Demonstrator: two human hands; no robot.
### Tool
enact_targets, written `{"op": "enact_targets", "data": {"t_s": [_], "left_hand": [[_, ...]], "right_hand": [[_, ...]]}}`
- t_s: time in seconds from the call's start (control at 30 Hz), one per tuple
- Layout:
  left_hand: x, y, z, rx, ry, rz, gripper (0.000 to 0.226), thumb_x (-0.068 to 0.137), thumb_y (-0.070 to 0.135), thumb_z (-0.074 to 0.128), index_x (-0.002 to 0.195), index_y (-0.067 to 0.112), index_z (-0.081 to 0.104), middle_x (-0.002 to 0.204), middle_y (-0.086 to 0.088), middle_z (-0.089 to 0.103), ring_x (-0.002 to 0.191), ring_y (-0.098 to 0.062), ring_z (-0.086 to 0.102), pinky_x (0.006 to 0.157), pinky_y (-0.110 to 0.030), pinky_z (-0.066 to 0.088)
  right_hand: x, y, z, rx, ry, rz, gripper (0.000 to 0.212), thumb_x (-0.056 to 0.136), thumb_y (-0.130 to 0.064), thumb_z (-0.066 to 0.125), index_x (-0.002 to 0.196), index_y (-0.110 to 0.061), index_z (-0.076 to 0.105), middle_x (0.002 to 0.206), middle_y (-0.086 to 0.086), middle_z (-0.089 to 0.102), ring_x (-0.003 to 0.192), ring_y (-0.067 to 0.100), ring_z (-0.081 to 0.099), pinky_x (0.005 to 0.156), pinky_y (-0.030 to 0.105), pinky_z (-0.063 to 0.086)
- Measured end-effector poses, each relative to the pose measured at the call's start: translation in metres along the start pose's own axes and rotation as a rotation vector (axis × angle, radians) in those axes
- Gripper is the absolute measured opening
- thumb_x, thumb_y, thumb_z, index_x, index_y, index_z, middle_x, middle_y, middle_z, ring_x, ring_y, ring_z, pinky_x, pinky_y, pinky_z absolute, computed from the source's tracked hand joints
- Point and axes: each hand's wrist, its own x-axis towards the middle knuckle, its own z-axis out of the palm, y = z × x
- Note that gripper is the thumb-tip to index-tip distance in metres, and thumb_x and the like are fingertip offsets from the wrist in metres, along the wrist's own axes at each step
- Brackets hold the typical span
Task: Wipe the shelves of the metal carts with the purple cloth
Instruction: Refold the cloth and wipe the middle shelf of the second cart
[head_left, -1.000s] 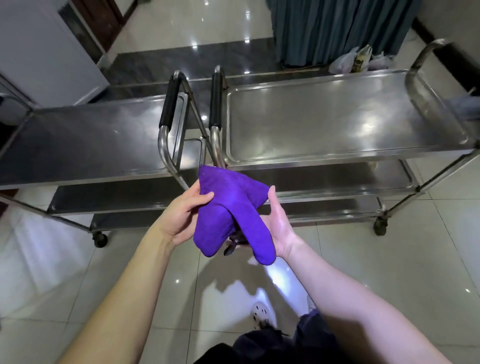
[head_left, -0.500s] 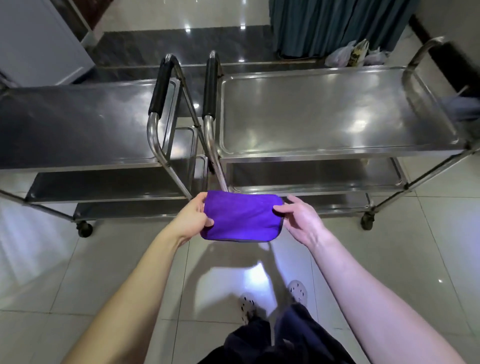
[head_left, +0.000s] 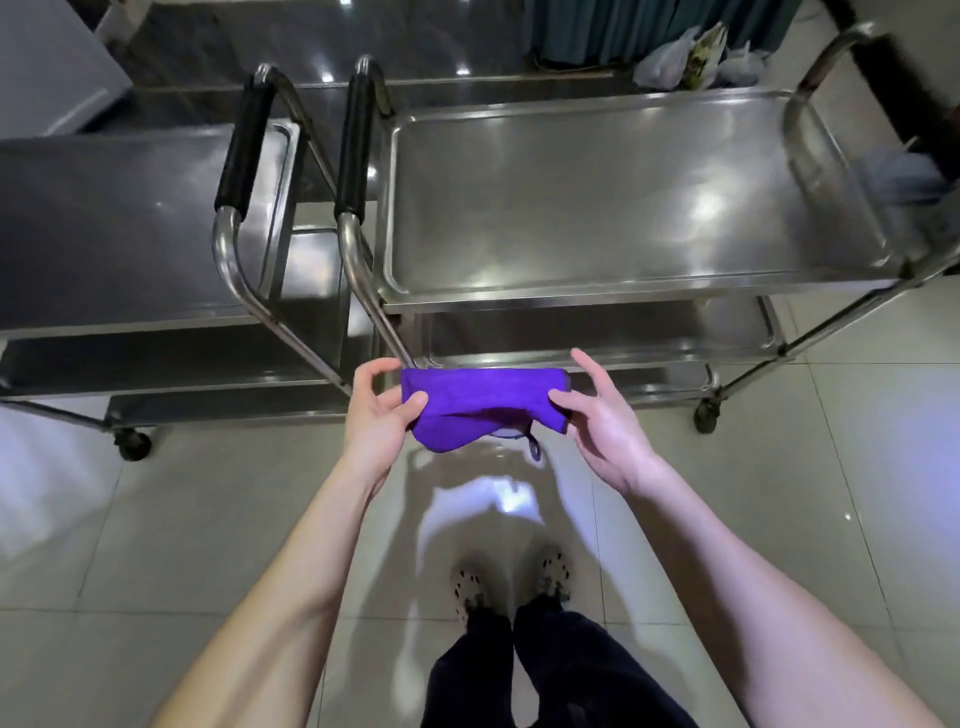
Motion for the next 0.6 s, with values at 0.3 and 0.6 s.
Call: {"op": "enact_targets", "data": {"t_s": [0.3, 0.6], "left_hand": [[0.017, 0.0, 0.002, 0.479, -0.157, -0.007, 0.071, 0.075, -0.021, 0.083, 0.127, 0.025, 0.073, 0.111, -0.008, 0.082, 0.084, -0.004, 0.074, 0.084, -0.026, 0.059], [0.061, -0.059, 0.019, 0.783, -0.037, 0.112, 0.024, 0.099, 0.045, 0.067, 0.101, 0.022, 0.067, 0.091, 0.017, 0.063, 0.078, 0.004, 0.056, 0.072, -0.014, 0.042]], "right_hand": [[0.022, -0.013, -0.009, -0.285, -0.088, -0.05, 0.083, 0.09, 0.011, 0.077, 0.158, -0.027, 0.049, 0.113, 0.014, 0.081, 0.104, 0.027, 0.079, 0.096, 0.032, 0.061], [0.063, 0.021, -0.039, -1.244, 0.15, -0.564, 0.017, 0.1, -0.031, 0.077, 0.105, -0.014, 0.079, 0.096, 0.003, 0.057, 0.094, 0.024, 0.055, 0.08, 0.029, 0.044]]}}
